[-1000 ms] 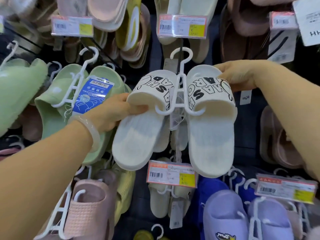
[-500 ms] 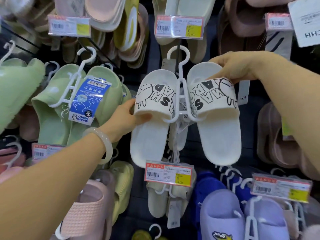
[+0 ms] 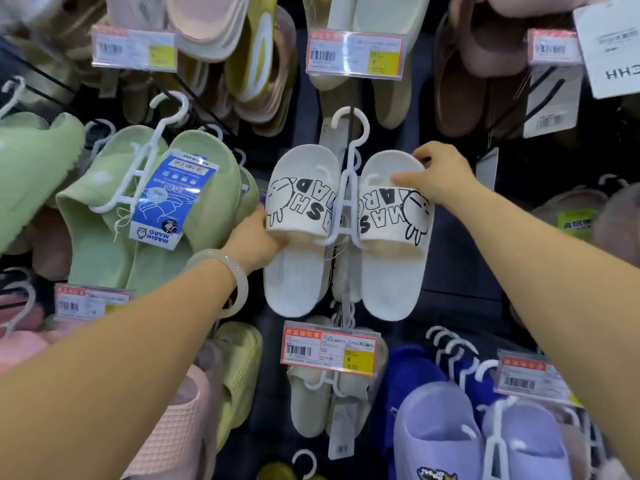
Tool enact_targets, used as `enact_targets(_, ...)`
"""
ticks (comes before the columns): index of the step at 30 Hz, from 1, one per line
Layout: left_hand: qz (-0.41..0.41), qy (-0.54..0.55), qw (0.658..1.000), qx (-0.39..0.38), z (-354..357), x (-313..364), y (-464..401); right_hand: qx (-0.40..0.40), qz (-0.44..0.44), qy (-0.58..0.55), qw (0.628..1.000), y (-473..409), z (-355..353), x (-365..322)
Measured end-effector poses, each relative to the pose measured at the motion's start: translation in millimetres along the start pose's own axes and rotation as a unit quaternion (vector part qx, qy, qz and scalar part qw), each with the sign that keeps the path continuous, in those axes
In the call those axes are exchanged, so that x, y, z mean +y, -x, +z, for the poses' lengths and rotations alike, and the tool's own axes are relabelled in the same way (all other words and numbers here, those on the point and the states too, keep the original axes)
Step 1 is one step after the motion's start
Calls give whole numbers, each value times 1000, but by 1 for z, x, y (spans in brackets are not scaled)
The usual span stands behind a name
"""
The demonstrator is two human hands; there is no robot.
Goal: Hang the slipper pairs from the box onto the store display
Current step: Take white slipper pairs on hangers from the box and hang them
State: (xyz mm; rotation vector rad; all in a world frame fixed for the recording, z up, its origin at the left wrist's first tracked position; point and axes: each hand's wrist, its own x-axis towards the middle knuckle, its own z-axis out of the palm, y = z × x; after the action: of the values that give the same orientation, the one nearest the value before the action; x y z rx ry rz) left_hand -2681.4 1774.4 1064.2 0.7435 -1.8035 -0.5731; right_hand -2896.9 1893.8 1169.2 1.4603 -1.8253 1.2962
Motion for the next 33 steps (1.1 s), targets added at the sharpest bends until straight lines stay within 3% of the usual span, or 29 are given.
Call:
enact_targets(3, 5, 26, 999, 19, 9, 4, 7, 76, -15, 39, 996, 7, 5, 1)
enact_targets(5, 27, 19, 999, 33, 14, 8, 16, 122, -73, 33, 989, 15, 9, 3)
enact_targets(10, 98, -90, 990, 36, 14, 15, 24, -36, -209, 42, 976, 44, 27, 1)
enact_targets(15, 97, -130, 987, 2, 16, 19, 26, -105, -182, 76, 975, 53, 31, -6)
enact_targets(25, 88, -174, 979, -62, 7, 28, 38, -130, -135, 164, 968, 65, 31, -9)
enact_targets(33, 131, -197, 970, -48, -14, 35, 65, -127, -165, 152, 966, 102, 25, -45)
